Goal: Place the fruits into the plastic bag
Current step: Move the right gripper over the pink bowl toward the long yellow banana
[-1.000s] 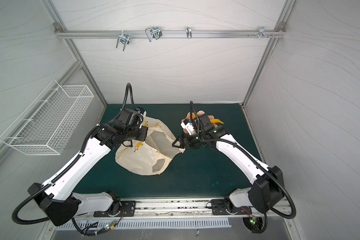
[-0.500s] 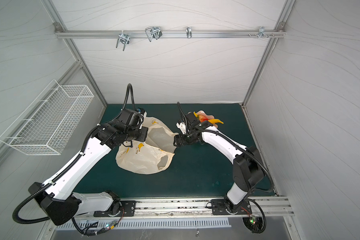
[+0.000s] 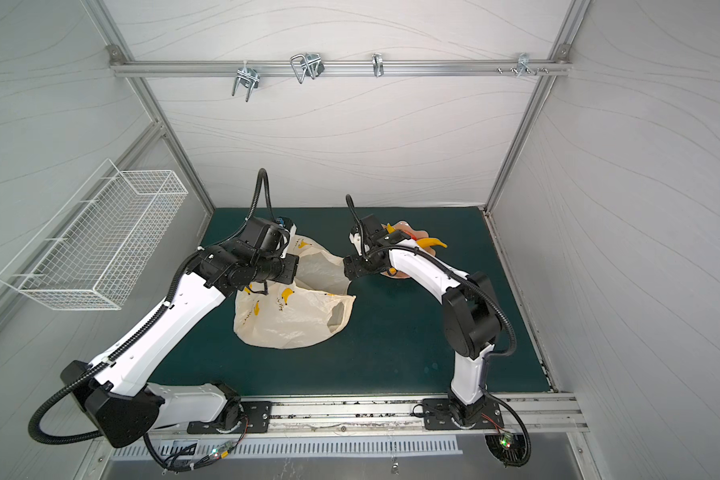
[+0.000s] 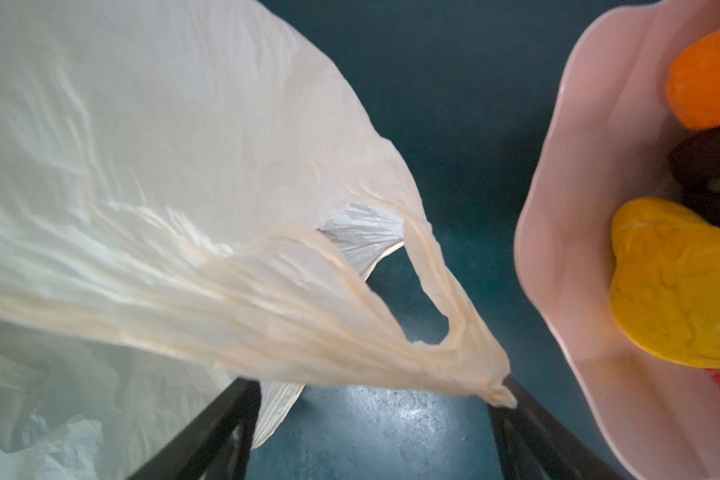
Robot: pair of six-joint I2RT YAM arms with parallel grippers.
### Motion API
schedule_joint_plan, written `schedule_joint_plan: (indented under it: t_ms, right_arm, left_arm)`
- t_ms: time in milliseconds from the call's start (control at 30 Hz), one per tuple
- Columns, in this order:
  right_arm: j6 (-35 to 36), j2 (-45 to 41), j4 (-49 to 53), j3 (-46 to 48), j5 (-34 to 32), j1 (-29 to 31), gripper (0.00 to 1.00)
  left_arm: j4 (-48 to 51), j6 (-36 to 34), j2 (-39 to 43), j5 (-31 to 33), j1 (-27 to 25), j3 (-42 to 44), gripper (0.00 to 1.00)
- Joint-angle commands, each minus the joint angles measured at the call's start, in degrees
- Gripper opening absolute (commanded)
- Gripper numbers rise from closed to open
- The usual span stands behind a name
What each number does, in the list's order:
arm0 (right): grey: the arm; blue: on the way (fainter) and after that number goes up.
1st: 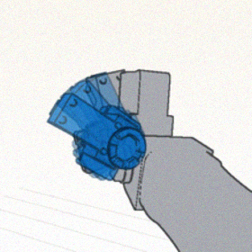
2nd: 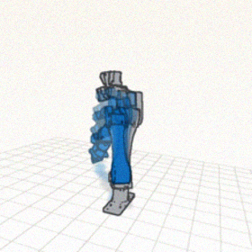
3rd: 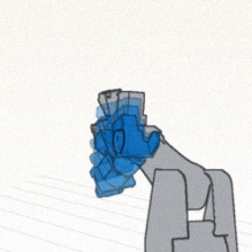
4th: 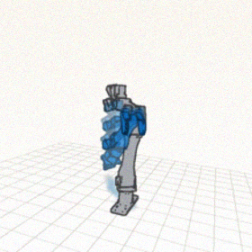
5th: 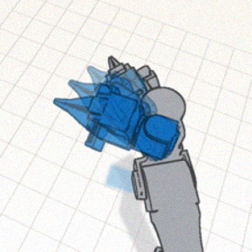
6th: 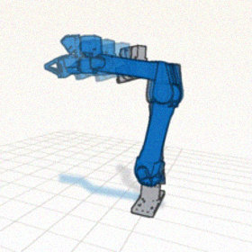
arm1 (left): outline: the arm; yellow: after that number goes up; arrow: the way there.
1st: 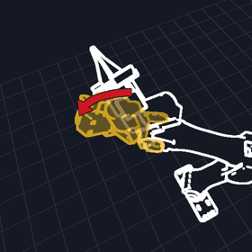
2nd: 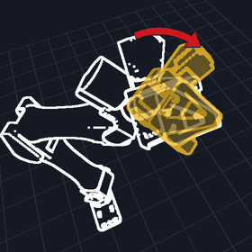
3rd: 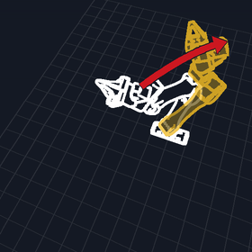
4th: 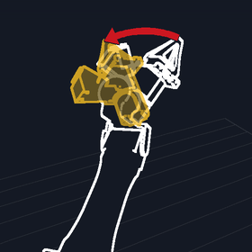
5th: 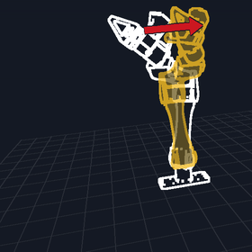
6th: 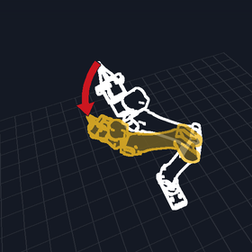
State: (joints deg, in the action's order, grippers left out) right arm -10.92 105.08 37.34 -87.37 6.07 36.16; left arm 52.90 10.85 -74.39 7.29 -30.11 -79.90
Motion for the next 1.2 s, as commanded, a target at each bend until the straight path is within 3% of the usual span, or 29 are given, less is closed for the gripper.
schedule_joint_plan:
  t_ms: [0,300,567,800,1167]
  right_arm:
    - [-0.7,-2.9,0.3,0.4,1.8,-1.6,0.89]
    - [-7.1,-11.1,4.9,3.2,14.6,-10.4,0.95]
    - [-17.1,-14.2,8.3,4.3,14.0,-21.8,0.96]
    - [-26.5,-8.1,4.5,5.0,18.7,-31.3,0.93]
    - [-35.5,1.1,-1.6,3.6,15.4,-34.1,0.79]
  left_arm:
    - [-1.5,0.8,-0.4,-0.5,0.1,0.4,0.00]
    - [-1.7,2.5,-1.0,0.4,0.7,1.7,0.00]
    - [-2.5,2.5,-1.3,-0.2,1.4,1.9,0.00]
    - [-2.8,2.2,-1.5,-0.6,1.6,2.0,0.00]
    - [-3.0,1.9,-1.3,-1.3,1.6,2.3,0.00]
